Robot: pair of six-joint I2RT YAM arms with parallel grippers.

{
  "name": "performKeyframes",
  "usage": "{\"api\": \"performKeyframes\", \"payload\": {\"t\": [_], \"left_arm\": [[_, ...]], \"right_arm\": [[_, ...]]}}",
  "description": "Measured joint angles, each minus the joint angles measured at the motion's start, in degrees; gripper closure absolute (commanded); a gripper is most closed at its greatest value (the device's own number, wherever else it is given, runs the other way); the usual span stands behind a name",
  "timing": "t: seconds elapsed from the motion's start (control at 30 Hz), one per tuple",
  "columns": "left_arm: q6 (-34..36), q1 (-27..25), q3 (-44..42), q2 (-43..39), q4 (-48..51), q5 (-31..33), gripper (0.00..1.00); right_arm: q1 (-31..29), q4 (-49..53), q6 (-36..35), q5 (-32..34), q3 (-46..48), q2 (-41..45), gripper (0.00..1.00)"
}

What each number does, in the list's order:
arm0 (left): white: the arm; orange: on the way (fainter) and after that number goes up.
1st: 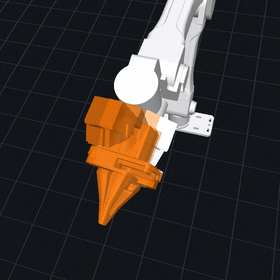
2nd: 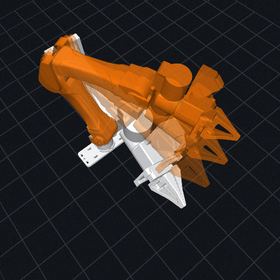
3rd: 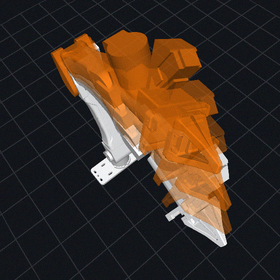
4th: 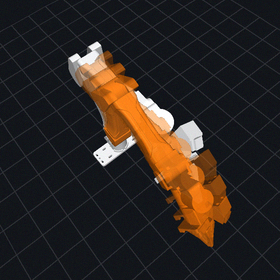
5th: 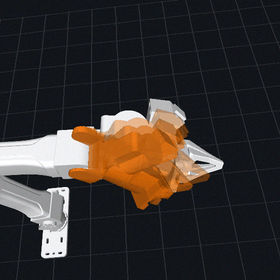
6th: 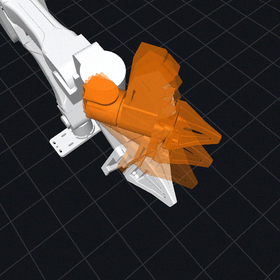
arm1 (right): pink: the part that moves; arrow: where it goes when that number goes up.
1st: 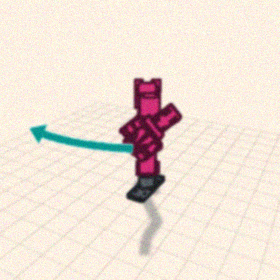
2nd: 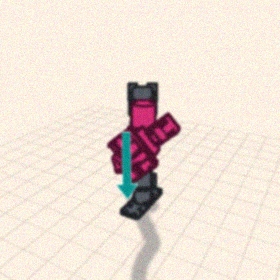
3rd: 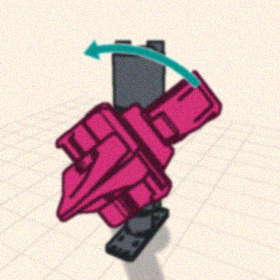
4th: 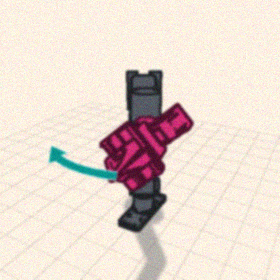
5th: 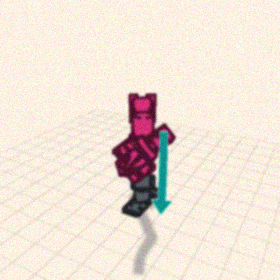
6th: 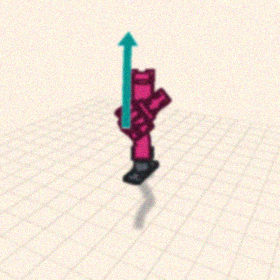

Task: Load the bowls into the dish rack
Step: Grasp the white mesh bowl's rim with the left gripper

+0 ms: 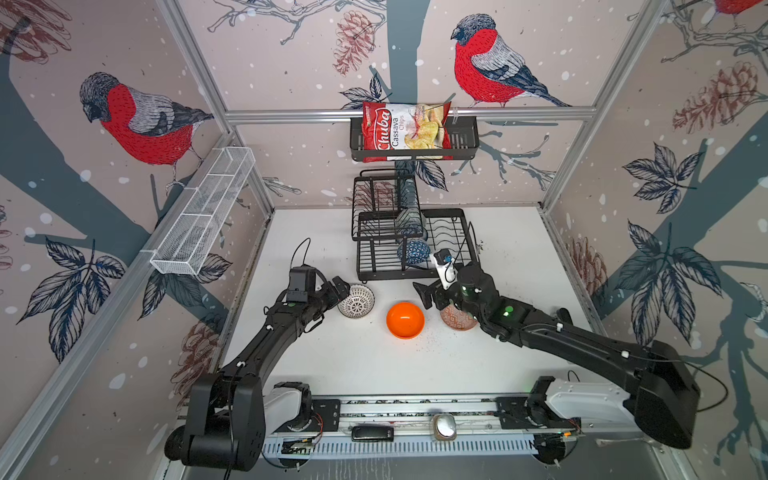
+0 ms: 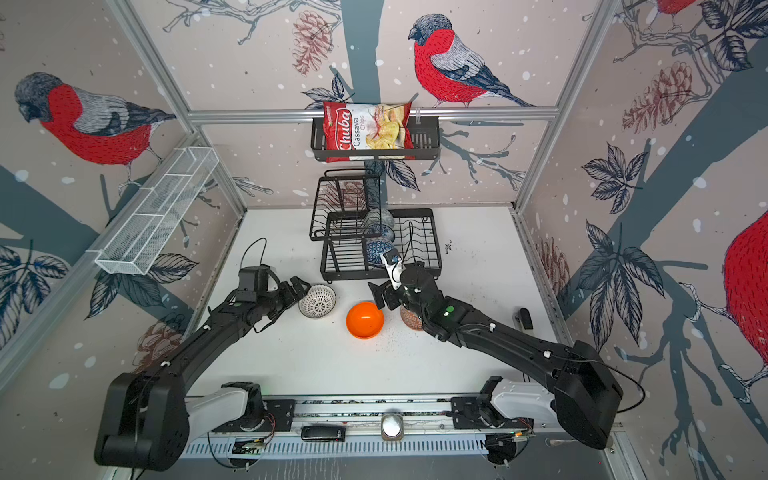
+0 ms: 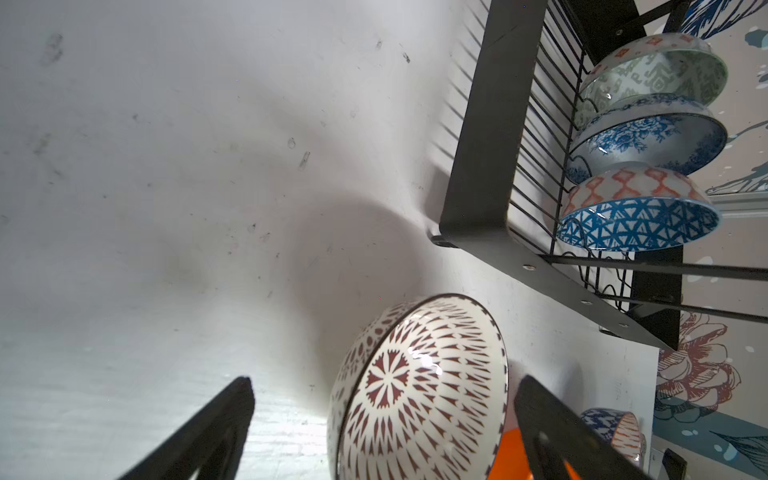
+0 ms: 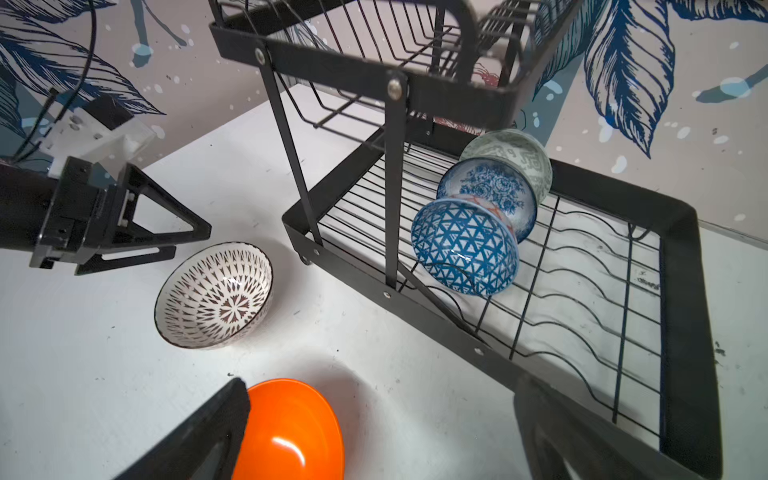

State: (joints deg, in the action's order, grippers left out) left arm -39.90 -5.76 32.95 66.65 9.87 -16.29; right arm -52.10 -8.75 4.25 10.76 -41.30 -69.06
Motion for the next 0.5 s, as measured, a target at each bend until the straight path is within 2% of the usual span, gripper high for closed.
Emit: {"api": "performKeyframes", "payload": {"t": [0.17, 0.5], "left_arm": [[0.3, -1.6, -0.7, -0.5, -0.2, 1.3, 0.06], [0.3, -3.2, -2.5, -0.5, -0.2, 3.5, 0.18]], "right_arm": [[-1.5, -4.2, -1.2, 1.8, 5.4, 0.7, 0.0], [0.1, -8.7, -2.6, 0.7, 4.9, -2.5, 0.0]]}}
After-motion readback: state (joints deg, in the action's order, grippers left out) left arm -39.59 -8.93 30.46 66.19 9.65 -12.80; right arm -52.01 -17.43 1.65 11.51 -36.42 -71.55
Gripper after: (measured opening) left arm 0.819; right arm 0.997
